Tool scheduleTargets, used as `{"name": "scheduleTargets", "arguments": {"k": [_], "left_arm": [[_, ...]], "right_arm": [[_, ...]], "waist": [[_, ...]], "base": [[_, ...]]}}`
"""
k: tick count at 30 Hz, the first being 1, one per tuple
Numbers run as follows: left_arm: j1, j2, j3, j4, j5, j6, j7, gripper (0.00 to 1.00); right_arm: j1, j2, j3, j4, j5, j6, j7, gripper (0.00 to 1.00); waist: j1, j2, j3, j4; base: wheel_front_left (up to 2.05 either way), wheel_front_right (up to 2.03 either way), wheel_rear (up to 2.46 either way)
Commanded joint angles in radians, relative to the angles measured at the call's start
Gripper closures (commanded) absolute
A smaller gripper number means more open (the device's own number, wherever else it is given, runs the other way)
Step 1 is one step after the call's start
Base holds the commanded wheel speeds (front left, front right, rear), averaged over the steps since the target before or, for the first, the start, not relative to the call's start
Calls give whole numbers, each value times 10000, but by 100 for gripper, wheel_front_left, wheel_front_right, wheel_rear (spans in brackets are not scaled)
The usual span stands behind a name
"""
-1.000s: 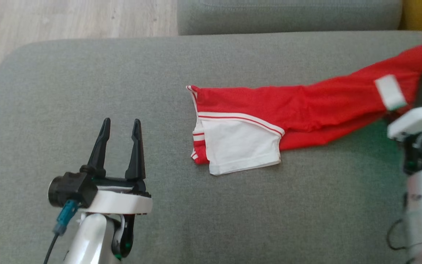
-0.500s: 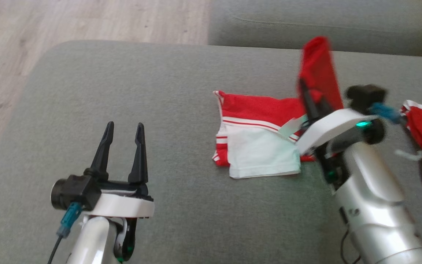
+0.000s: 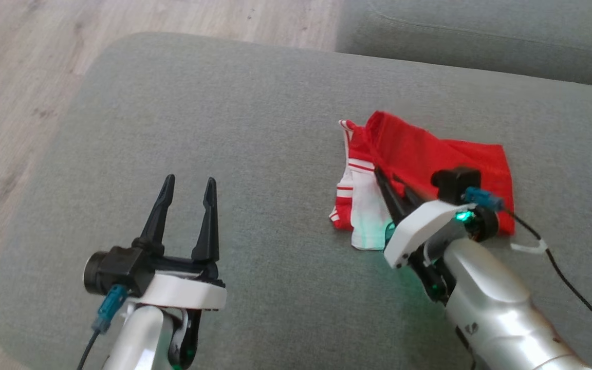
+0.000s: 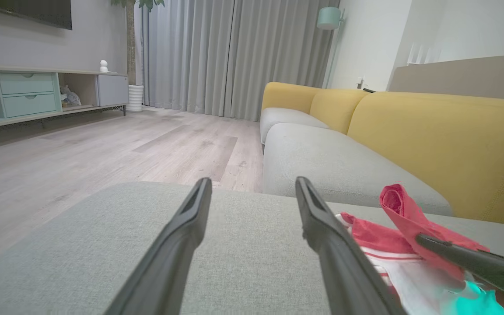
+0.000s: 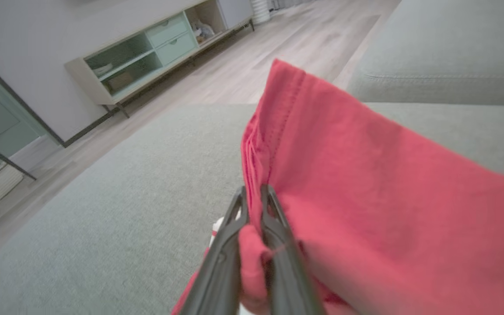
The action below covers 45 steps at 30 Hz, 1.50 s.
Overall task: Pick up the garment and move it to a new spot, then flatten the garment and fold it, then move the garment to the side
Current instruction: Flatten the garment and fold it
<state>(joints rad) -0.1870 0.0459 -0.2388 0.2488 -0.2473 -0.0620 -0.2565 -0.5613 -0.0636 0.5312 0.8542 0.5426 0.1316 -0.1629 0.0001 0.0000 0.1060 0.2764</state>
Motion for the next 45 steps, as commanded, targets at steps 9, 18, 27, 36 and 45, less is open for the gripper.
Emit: {"name": "scheduleTargets", "arguments": {"k": [9,18,27,36,45], "left_arm": [[-212,43,233,-3,-97,51,-53,0],[24,43,506,-29,-55,21,-53,0],[228,43,609,-350,-167,114,-53,0],[612,43,810,-425,-152,336,-53,0],[877,43,1081,-507,-17,371,-53,0]], "right_arm": [[-205,133,2158,-522,1730,-9,-441,0],[-811,133,1616,51,1549,-9,-972,0],[1021,-256,-3230,-2551,-2843,-9,-986,0],[3353,61,-5086,-4679,-4511,-9,-988,0],[4160,129,-5262,-5367,-4425,-9,-988,0]], "waist": [[-1,0,-172,195],[-1,0,-483,-473],[-1,0,-761,-1460],[-1,0,-940,-1983],[-1,0,-879,-2158]], "base": [[0,0,0],[0,0,0],[0,0,0],[0,0,0],[0,0,0]]}}
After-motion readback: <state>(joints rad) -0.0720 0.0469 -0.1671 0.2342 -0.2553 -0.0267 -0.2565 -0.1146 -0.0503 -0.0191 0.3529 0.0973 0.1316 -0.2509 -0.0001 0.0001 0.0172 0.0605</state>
